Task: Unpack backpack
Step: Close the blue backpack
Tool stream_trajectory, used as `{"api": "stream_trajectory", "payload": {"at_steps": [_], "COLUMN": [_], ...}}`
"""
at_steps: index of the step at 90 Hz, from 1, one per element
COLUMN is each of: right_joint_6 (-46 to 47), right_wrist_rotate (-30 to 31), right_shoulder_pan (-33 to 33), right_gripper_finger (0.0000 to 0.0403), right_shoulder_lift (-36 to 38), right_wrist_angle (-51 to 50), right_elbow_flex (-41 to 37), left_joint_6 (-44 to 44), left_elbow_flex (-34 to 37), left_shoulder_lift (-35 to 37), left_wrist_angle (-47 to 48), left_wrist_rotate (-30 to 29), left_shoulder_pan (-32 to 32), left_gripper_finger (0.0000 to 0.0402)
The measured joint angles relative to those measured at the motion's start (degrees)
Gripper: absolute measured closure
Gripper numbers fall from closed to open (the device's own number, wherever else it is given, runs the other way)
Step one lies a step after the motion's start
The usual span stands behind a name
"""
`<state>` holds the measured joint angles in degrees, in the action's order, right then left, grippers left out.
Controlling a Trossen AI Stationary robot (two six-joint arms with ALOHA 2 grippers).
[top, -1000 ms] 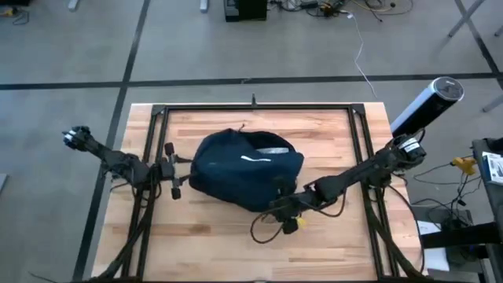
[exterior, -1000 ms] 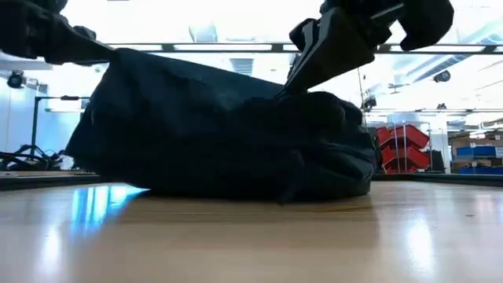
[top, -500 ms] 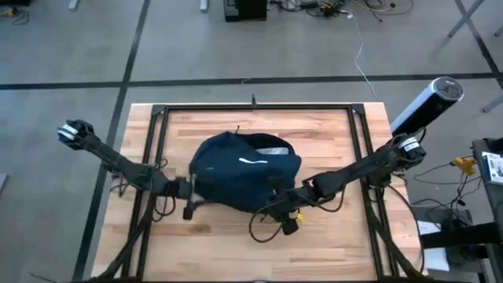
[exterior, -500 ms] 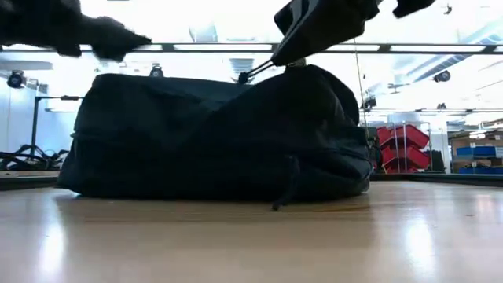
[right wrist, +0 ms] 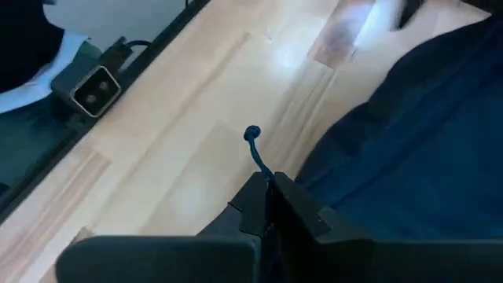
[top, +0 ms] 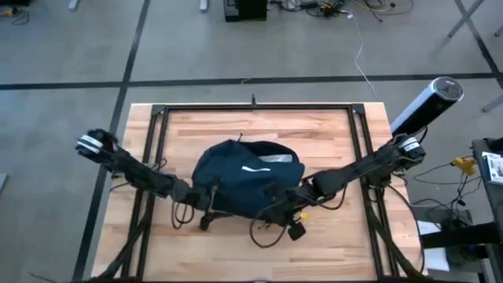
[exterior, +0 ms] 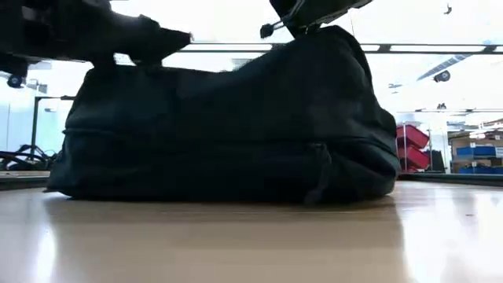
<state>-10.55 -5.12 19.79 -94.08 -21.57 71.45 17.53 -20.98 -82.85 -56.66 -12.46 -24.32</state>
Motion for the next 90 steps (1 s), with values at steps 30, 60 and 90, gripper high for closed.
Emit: {"api": "stream_trajectory", "payload": {"at_steps": [30,60,90], "right_joint_6": [-1.6,-2.5,2.0], "right_wrist_rotate": [-2.0,-3.8,-3.2], "right_shoulder_pan": [-0.4,0.5,2.2], "right_gripper_finger": [0.0403,0.0403,0.0403], "right_shoulder_lift": [0.0,-0.1,0.3], "right_wrist_angle": [-1.0,-1.1,-5.9], "right_elbow_flex": [0.1,0.1,0.2], "left_joint_6": [2.9,-0.7,-0.3], "left_elbow_flex": [-19.0,-33.3,-35.8], "left_shoulder_lift": [-14.5,-24.5,-23.7], "left_wrist_angle": [10.6,21.5,28.5], "left_wrist_rotate": [5.9,6.0,-1.7], "left_shoulder_pan": [2.1,5.3,3.1], "left_gripper_finger": [0.0129,0.0136,0.0383]}}
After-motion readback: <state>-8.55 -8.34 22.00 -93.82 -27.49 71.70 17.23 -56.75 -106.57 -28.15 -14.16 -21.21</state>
